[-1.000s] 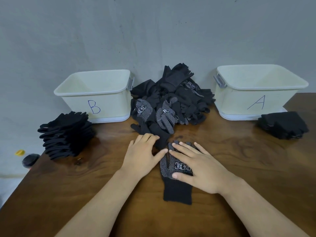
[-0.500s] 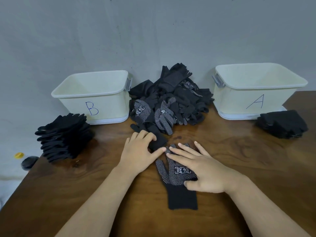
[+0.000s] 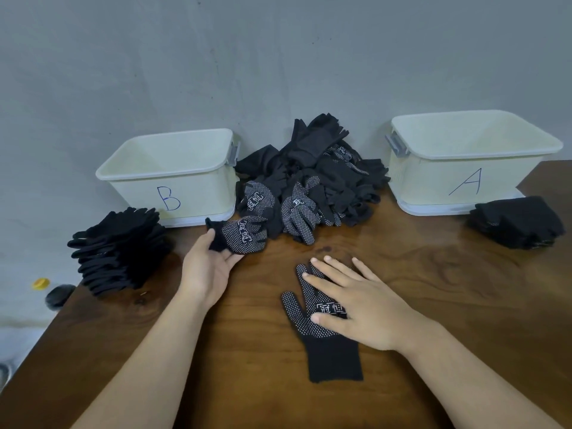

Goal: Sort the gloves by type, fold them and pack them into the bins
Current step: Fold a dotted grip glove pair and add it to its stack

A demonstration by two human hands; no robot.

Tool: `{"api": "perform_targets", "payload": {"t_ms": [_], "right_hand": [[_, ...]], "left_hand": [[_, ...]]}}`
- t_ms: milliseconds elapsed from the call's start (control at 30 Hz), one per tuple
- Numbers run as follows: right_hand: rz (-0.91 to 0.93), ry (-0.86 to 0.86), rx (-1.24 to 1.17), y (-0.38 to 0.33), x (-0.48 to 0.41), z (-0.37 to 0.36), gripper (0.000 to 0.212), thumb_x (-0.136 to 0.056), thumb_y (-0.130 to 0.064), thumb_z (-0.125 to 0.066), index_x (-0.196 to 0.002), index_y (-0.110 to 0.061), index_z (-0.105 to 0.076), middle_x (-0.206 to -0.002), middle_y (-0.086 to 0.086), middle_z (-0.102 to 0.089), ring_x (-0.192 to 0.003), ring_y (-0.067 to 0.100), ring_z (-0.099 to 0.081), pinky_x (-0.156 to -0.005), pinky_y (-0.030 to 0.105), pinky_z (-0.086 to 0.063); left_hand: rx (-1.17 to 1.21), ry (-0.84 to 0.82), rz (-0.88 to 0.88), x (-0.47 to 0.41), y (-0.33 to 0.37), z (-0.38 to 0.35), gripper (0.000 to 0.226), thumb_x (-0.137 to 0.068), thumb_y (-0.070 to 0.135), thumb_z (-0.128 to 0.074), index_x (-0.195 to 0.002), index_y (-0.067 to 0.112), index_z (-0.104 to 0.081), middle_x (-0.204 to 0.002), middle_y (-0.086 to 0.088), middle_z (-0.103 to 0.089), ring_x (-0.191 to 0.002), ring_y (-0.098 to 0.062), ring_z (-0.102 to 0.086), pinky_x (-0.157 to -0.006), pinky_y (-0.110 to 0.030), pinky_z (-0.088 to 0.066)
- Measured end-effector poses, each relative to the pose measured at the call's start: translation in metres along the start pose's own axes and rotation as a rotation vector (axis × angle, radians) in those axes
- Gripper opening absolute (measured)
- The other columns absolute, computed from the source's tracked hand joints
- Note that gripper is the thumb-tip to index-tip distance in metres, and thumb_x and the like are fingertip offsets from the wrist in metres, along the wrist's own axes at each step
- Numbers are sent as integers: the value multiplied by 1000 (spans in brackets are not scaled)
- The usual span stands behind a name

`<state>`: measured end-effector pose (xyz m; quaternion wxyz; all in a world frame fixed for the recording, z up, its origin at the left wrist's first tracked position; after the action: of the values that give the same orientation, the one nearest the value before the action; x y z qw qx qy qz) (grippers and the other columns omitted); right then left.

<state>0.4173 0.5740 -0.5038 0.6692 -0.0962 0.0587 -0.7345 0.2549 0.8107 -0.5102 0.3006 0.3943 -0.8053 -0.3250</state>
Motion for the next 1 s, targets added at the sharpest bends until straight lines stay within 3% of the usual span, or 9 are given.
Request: {"api": "perform_targets", "payload": {"t_ms": [167, 267, 367, 467, 533, 633, 700, 833, 1000], "right_hand": [[-4, 14, -27, 1, -1, 2, 76, -100, -83, -27, -166, -53, -8, -174, -27, 12, -157, -7, 21, -133, 44, 7], [-7, 19, -35, 2, 0, 2, 75, -99, -83, -29, -166, -53, -11, -174, -28, 10, -157, -8, 20, -133, 43, 7], [-2, 26, -28, 1, 1, 2, 76, -99, -84, -28, -166, -54, -10, -174, -28, 10, -157, -7, 20, -133, 44, 7], [5, -4, 10, -1, 1, 1, 83, -96, -88, -26, -166, -53, -2, -174, -25, 17, -156, -5, 25, -133, 46, 9], [3, -18, 25, -3, 2, 0, 88, -93, -92, -25, -166, -52, 2, -173, -24, 20, -156, -3, 28, -133, 48, 9], [-4, -27, 36, -4, 3, 1, 89, -92, -94, -23, -166, -52, 5, -173, -23, 22, -155, -2, 31, -132, 48, 9], [-6, -21, 39, -4, 3, 1, 89, -92, -93, -23, -166, -52, 5, -173, -24, 22, -155, -2, 31, -132, 48, 9], [-26, 2, 25, -2, 2, 2, 87, -92, -93, -24, -166, -53, 1, -173, -25, 18, -157, 0, 27, -133, 48, 8], [-33, 5, 30, 0, 1, 2, 87, -92, -94, -23, -166, -54, 0, -174, -26, 17, -158, 0, 25, -133, 48, 8]], "left_hand": [[-234, 177, -114, 1, 4, 11, 31, -113, 23, -45, -138, 5, -50, -133, -16, -69, -117, -35, -71, -87, -50, -64], [-691, 267, -328, 16, 17, 8, 29, -106, 25, -59, -135, 22, -54, -129, -3, -69, -113, -21, -70, -94, -42, -59], [-1086, 294, -558, 32, 25, 0, 51, -97, 14, -68, -144, 18, -49, -132, 3, -63, -121, -15, -58, -106, -32, -43], [-1442, 338, -763, 40, 30, -9, 56, -85, 5, -73, -138, 15, -58, -143, -6, -57, -135, -30, -49, -115, -47, -39], [-1634, 248, -872, 42, 21, -23, 48, -83, 5, -67, -127, 22, -66, -141, 0, -60, -139, -31, -49, -117, -53, -36], [-1705, -6, -785, 35, 0, -31, 33, -95, 21, -54, -123, 24, -71, -139, 3, -66, -134, -26, -58, -116, -48, -41], [-1770, -90, -674, 31, -11, -31, 42, -101, 43, -43, -129, 28, -71, -143, 7, -64, -135, -20, -57, -117, -42, -42], [-1905, -176, -647, 40, -19, -39, 49, -101, 58, -33, -135, 47, -67, -147, 24, -58, -135, -11, -49, -107, -40, -39], [-2032, -168, -560, 46, -24, -39, 57, -99, 63, -22, -146, 59, -52, -161, 20, -45, -143, -19, -39, -111, -43, -34]]}}
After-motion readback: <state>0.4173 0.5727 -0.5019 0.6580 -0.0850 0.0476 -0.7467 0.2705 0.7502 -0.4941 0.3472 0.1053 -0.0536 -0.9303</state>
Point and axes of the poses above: each hand's wrist, its own x-axis away from the middle knuckle, its own z-axis out of the back of the hand, y = z × x, the point moved 8 cm from there along -x, towards the middle knuckle
